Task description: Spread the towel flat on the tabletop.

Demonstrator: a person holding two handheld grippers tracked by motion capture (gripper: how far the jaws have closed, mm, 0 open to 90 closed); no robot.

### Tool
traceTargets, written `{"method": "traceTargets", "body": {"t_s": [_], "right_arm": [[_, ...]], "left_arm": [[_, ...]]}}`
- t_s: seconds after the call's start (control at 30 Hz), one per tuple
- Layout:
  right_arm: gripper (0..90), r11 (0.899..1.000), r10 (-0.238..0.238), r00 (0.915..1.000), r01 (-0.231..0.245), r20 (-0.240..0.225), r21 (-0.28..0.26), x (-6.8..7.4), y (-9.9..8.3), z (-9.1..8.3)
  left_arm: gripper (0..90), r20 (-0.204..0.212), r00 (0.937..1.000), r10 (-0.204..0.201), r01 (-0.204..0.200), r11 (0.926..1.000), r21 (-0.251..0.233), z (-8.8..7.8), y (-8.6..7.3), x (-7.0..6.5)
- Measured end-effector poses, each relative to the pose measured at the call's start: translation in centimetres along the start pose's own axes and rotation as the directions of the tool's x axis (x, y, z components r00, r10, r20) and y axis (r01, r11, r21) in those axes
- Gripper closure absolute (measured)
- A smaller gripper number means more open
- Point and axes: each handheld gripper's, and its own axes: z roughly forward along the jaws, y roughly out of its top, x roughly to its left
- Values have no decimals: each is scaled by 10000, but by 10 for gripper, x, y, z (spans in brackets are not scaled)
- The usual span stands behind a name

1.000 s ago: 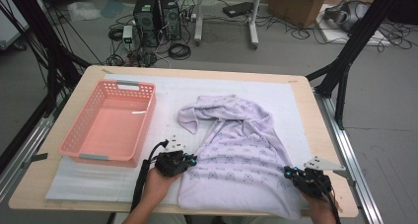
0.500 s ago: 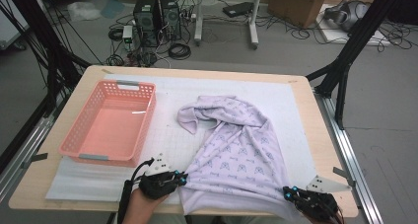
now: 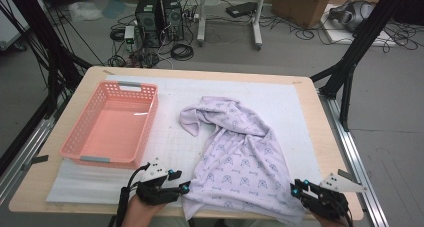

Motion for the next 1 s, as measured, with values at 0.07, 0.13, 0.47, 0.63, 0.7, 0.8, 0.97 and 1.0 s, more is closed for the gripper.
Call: {"method": "traceTargets", "body": {"t_s": [0.07,0.13,0.47,0.63,0.7,0.8,0.97,1.0], "right_arm": [[668,9999,71,9992,-76,400,104,-8,9,16],[644,9997,54,9981,-67,616,216,-14,16,29],[578,9954,431,9885,-548,1449,780,-46,45,87],[626,9947,139,9893,-285,1449,992,-56,58,103],[720,9934,-17,9908,-139,1355,1141,-57,62,107],[876,9918,-127,9953,3,963,1280,-56,64,107],[883,9831,-668,9942,512,844,1757,-55,56,88],[882,9811,-684,9942,519,829,1864,-55,53,82]], "left_arm": [[478,-20,10000,46,-47,9998,-209,4,5,4],[471,-87,10000,-34,31,9992,-397,7,9,8],[442,-229,9994,-246,229,9972,-712,28,27,28],[433,-304,9991,-288,266,9974,-676,39,35,41],[432,-365,9990,-252,227,9975,-668,44,38,45],[434,-428,9990,-131,104,9979,-637,49,41,50],[434,-486,9987,-144,112,9978,-661,55,44,56],[433,-493,9986,-178,144,9976,-673,56,45,58]]}}
